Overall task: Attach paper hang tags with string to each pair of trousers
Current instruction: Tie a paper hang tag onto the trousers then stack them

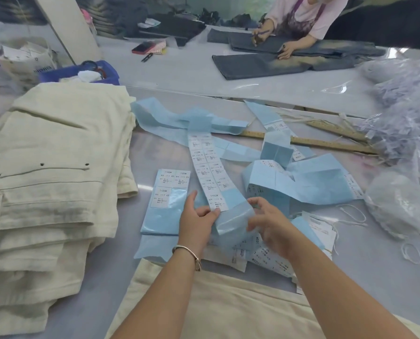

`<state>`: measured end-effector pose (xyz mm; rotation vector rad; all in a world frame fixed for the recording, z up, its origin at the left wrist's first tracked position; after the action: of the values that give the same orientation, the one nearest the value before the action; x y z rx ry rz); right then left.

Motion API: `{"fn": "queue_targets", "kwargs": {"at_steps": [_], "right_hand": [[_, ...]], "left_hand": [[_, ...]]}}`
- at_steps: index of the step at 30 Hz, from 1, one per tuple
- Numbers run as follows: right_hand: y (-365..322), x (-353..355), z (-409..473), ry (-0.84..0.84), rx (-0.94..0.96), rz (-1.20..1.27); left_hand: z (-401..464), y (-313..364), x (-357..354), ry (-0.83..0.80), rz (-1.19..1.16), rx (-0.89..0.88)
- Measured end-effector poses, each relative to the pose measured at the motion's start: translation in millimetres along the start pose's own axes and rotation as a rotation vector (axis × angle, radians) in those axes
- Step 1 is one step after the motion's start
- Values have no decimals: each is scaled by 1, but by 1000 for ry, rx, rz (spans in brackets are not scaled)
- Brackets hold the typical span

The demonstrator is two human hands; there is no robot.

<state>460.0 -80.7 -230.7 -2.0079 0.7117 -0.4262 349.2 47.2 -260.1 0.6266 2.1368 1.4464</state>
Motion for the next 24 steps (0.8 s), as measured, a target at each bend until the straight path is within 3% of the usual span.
{"fn": "queue_targets", "kwargs": {"at_steps": [6,12,16,19,24], "right_hand": [[-19,-3,20,135,185,-197],[-29,-11,27,55,100,181],[-22,-14,26,-12,91,227],[-20,-15,25,-43,126,229],[-20,-19,23,-7,182,191]], "left_hand": [[1,6,6,-147,156,-198],[4,15,5,-256,23,-163],[4,26,7,-123,296,-261],[10,34,10,3,500,-405],[11,45,6,78,786,-677]]}}
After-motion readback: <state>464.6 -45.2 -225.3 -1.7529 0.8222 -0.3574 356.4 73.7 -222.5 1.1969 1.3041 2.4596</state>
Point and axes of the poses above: each hand's wrist, its own z-axis towards the middle knuckle, its own x-axis out of the back of the hand, y = z × x, the point moved 2 cm from there along z, towards the middle knuckle, and after that the axes turned 6 degrees about -z, right-handed, at the moved point
